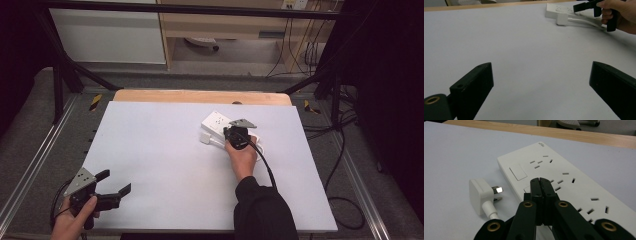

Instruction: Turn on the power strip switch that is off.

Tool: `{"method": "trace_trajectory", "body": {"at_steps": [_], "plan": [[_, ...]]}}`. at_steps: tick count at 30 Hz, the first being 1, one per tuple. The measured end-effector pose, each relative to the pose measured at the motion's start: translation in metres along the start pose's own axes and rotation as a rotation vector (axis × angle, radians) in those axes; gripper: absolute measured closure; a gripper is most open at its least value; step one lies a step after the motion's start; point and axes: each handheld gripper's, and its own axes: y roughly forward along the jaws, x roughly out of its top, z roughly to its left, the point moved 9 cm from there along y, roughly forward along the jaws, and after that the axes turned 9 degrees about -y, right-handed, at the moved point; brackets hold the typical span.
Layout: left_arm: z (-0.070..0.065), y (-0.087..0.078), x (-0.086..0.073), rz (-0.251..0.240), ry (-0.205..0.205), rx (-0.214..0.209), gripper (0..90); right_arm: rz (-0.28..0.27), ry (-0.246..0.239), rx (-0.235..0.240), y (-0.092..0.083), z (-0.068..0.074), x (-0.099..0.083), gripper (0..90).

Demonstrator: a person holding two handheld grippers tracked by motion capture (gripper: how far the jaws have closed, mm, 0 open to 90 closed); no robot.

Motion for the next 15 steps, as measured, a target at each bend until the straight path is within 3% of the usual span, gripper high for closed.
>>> {"method": "trace_trajectory", "body": {"at_steps": [15], "plan": [[0.0004,-0.0001,0.0001,-0.001,0.001,0.001,5.5,-0.005,-0.009,-0.014,0.0009,-0.0015,-0.0023,90.0]]}}
